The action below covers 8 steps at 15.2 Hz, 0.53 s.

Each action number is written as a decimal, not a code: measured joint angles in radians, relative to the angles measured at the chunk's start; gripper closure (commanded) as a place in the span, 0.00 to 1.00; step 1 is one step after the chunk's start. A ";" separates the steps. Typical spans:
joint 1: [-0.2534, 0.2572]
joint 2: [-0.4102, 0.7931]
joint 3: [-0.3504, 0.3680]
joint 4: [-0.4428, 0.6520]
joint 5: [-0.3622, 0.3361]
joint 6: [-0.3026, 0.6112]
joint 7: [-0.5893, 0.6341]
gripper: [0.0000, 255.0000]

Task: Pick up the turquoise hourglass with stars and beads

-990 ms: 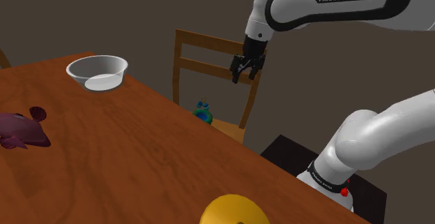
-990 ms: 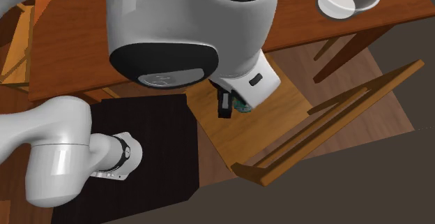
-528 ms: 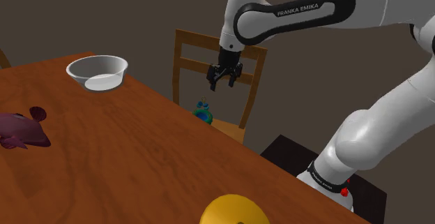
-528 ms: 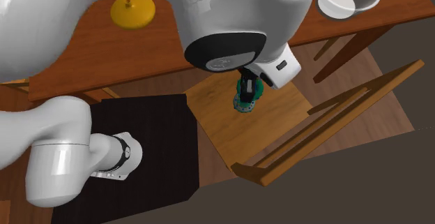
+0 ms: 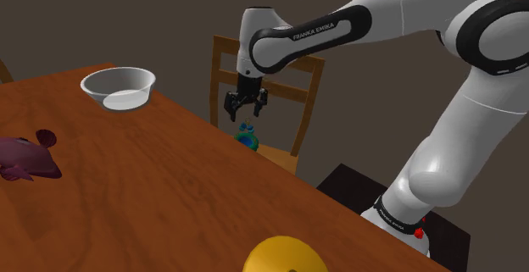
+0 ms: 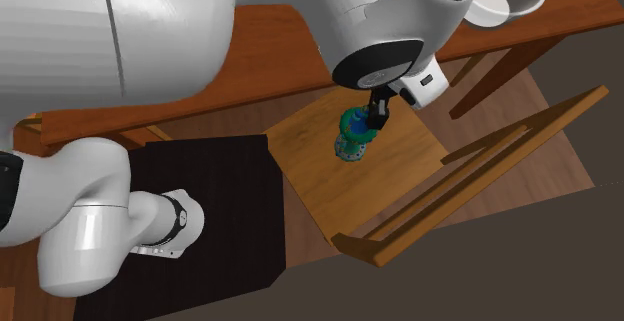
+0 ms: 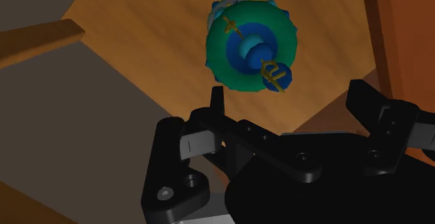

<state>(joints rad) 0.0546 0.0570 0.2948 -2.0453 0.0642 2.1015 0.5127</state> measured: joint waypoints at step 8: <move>0.006 0.062 0.001 -0.028 -0.018 0.087 0.014 1.00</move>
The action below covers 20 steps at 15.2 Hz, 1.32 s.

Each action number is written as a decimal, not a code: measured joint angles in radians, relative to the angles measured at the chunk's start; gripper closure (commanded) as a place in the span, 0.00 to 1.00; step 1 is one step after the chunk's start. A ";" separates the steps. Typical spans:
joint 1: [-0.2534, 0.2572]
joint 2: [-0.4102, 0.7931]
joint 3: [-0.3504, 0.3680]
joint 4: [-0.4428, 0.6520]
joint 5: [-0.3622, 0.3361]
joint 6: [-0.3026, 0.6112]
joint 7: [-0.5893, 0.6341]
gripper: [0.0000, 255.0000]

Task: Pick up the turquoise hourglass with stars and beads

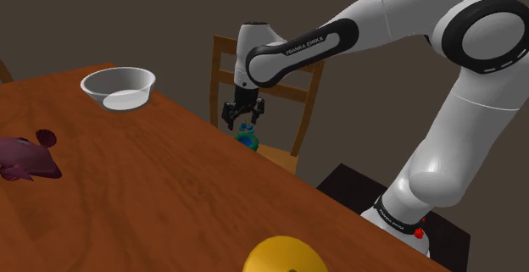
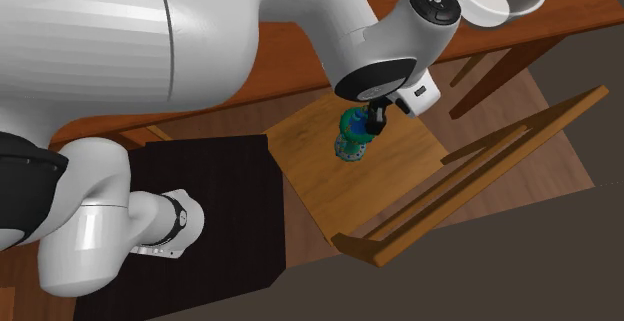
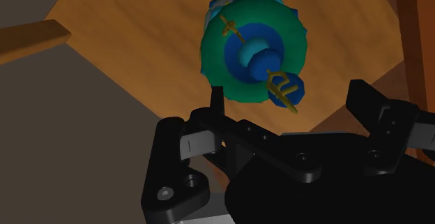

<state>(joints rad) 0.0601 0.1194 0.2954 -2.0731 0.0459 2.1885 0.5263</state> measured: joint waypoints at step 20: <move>-0.004 -0.052 0.001 0.056 0.014 -0.106 -0.004 1.00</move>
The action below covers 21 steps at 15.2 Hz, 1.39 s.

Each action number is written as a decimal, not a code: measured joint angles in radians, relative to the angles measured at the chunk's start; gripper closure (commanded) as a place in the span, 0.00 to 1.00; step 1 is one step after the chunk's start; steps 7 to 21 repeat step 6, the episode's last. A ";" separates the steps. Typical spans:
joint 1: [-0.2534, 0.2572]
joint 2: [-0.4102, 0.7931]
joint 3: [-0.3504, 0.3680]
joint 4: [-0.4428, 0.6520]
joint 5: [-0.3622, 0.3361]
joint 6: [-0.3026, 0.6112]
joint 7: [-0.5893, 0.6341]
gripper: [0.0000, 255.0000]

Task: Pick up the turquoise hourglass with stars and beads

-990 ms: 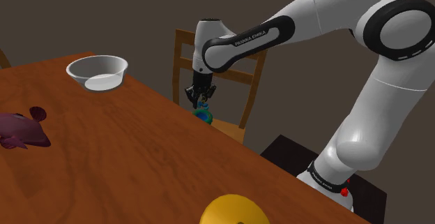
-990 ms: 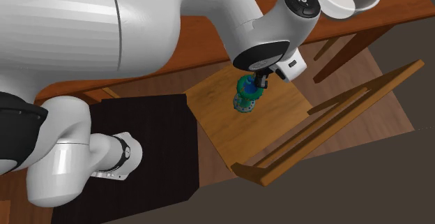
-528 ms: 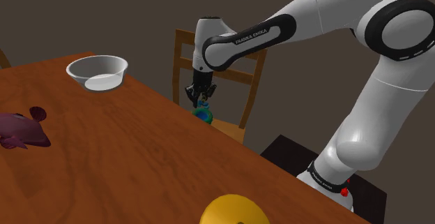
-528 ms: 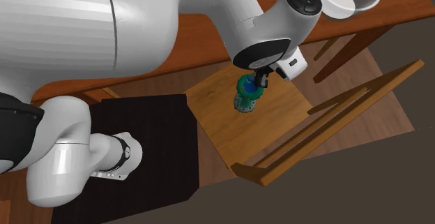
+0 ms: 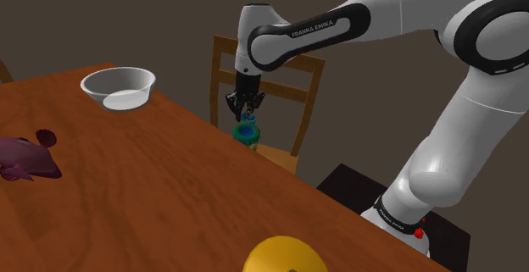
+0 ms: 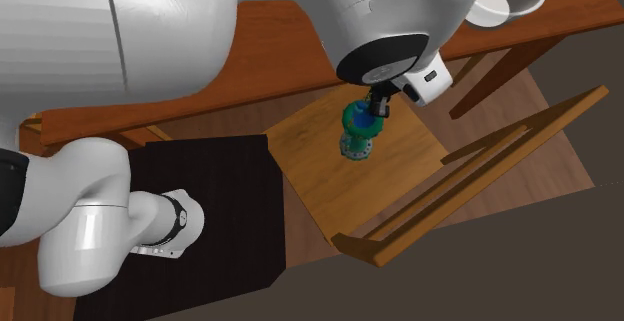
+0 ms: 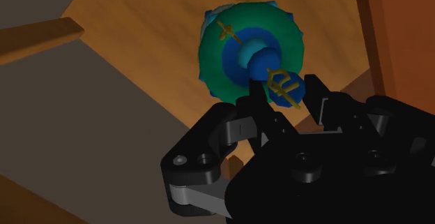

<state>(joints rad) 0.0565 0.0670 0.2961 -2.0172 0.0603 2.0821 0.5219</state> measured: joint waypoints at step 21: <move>-0.002 -0.022 -0.001 0.052 0.005 -0.073 0.000 1.00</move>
